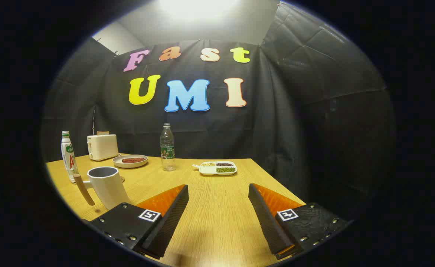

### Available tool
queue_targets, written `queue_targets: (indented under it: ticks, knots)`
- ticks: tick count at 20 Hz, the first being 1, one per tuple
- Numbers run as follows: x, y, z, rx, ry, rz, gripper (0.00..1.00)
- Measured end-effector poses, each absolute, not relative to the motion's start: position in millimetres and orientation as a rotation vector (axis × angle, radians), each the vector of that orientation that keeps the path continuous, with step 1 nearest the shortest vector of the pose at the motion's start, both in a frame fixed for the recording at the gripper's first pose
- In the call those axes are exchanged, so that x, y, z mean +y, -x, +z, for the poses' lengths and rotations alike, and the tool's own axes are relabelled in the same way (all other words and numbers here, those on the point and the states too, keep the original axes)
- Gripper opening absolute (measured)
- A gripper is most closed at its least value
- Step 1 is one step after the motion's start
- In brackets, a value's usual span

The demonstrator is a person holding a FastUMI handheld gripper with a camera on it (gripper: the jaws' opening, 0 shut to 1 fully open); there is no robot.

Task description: Take the bottle from table, then pour the juice into the cup, finally place the bottle on the coaster

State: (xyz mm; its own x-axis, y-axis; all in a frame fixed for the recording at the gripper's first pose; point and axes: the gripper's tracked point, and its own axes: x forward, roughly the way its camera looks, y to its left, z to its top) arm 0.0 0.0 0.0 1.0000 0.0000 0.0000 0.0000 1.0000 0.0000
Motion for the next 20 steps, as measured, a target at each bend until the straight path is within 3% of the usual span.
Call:
queue_targets:
  ticks: [11,20]
  knots:
    - [-0.3,-6.3,1.1,-0.011,-0.006,0.000,0.98]
    - [-15.1,-78.4,31.6,-0.059,-0.043,-0.073,0.95]
